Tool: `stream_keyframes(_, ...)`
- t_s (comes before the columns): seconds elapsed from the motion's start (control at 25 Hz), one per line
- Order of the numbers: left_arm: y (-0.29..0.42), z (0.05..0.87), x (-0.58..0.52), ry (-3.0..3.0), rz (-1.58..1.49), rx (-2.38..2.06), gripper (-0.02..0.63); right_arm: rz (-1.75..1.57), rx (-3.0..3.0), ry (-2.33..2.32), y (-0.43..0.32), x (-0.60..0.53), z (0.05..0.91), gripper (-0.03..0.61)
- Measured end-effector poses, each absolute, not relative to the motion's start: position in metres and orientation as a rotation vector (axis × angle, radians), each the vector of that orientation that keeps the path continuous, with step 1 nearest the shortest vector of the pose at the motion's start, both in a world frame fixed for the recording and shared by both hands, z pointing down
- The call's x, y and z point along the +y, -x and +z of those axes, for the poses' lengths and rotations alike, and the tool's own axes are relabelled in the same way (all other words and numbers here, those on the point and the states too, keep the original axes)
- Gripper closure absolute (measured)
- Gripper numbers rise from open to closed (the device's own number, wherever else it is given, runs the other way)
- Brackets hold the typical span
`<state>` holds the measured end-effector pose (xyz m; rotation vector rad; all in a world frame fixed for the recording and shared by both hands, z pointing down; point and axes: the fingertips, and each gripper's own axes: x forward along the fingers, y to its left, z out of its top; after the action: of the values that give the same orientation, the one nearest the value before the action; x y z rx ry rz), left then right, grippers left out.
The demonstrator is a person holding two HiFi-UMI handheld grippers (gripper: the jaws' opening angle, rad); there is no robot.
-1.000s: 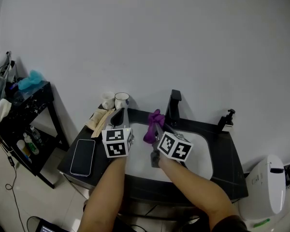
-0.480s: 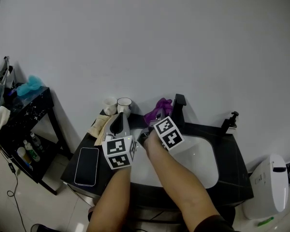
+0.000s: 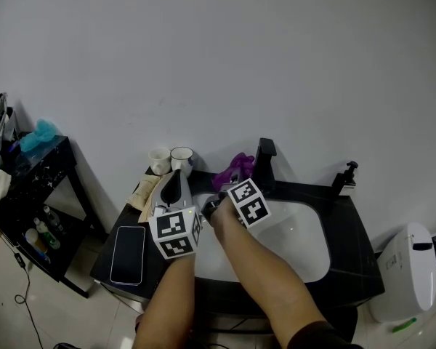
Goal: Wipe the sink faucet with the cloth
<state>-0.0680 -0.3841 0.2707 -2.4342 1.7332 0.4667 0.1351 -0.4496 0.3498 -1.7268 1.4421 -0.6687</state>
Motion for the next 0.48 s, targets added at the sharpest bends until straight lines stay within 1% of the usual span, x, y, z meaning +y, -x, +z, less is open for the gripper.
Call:
stream_keyframes(0.24, 0.064, 0.275, -0.385, 2.431, 0.415, 1.729, 0.597, -0.809, 1.447, 1.696, -0.126, -0.435, 0.378, 0.476)
stream_keyframes(0.48, 0.056, 0.280, -0.387, 2.445, 0.357, 1.695, 0.597, -0.840, 1.539, 1.677, -0.121, -0.414, 0.386, 0.476)
